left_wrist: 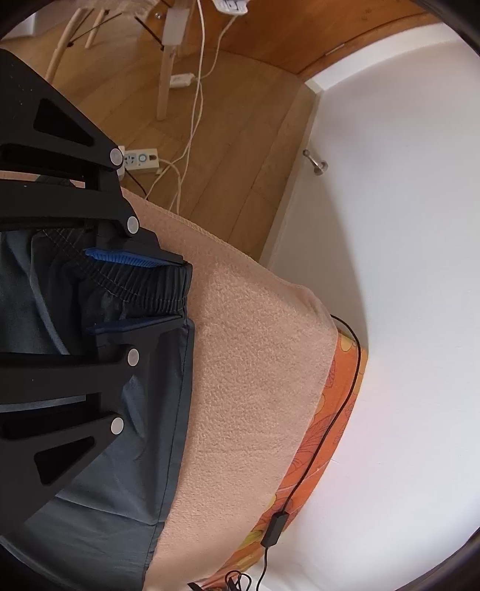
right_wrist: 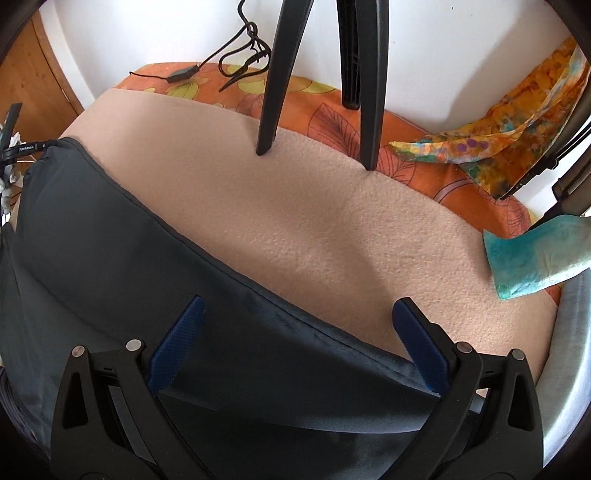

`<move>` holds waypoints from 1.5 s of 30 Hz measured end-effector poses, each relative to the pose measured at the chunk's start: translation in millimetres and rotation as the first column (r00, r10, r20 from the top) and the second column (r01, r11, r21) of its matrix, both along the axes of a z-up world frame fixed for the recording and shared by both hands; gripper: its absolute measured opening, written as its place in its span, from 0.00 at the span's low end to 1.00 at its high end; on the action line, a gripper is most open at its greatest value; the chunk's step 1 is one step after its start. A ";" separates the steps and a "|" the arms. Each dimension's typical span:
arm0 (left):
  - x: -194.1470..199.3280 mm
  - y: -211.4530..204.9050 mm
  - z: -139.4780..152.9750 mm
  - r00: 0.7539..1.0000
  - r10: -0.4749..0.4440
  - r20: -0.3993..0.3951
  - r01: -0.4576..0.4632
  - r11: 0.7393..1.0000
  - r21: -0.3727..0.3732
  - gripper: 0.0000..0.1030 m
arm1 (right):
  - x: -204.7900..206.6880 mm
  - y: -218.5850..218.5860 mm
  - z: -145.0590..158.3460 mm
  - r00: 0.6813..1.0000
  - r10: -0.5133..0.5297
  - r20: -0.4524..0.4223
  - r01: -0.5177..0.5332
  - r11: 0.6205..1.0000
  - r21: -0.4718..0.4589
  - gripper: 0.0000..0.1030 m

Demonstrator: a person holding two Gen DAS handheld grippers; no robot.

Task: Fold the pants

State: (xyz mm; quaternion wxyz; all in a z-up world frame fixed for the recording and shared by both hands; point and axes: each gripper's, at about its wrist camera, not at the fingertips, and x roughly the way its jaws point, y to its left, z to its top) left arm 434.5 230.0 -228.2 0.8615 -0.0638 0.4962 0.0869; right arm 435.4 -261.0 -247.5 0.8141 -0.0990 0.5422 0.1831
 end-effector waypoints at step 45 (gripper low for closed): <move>-274.7 53.9 47.1 0.949 0.078 0.307 -0.025 0.985 -0.172 0.20 | -342.8 54.3 134.2 0.958 0.224 0.181 -0.255 0.951 0.175 0.02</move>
